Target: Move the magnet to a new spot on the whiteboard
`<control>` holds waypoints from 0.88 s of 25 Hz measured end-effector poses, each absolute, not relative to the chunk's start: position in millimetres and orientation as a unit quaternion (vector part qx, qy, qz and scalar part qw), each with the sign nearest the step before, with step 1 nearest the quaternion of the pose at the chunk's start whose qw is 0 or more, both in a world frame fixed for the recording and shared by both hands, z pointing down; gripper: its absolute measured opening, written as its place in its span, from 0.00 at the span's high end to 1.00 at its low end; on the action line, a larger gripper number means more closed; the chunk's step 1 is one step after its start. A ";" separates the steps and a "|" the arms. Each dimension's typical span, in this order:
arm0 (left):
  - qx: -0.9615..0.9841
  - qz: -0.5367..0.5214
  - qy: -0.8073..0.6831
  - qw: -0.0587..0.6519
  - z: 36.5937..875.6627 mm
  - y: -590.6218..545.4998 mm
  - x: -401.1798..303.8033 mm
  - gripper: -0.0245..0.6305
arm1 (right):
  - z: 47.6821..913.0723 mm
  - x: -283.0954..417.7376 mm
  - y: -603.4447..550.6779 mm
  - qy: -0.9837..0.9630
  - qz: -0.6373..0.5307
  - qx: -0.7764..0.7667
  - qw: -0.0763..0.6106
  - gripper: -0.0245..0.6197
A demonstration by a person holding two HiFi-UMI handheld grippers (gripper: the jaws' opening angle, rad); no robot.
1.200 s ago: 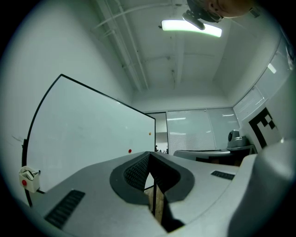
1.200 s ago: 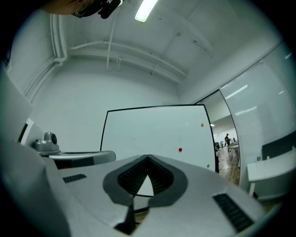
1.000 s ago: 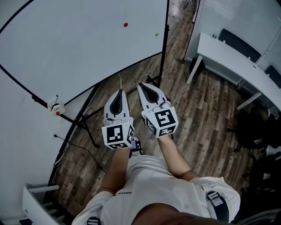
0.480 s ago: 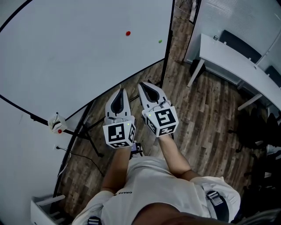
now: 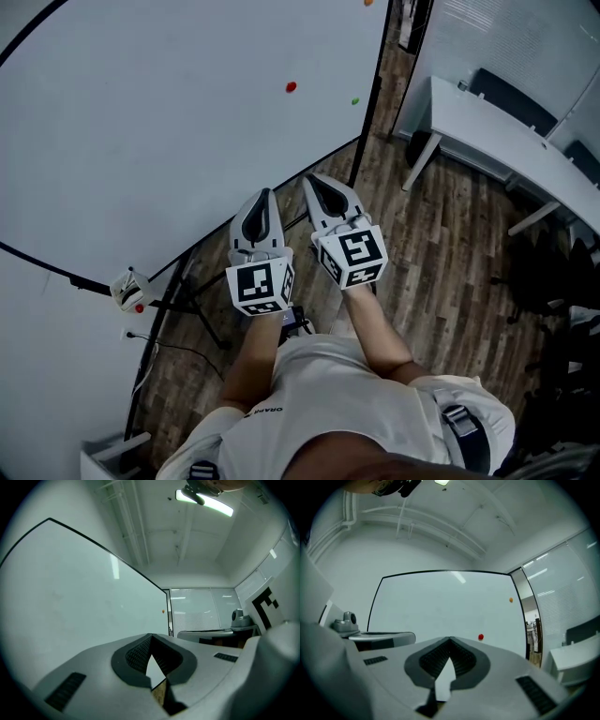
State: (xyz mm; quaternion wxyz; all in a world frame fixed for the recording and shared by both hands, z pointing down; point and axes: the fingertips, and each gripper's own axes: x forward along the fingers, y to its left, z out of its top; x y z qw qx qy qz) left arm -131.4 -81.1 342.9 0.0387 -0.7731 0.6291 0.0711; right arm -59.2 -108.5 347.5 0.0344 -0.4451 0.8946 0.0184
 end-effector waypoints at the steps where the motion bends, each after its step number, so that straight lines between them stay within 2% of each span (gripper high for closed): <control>1: -0.775 0.071 0.627 0.038 343.5 -85.8 -135.0 0.96 | 347.4 -62.3 -113.4 0.893 0.018 -0.448 0.034 0.94; 22: -0.779 0.076 0.622 0.032 348.2 -133.7 -142.6 0.96 | 351.5 -73.1 -167.1 0.888 0.017 -0.459 0.012 0.94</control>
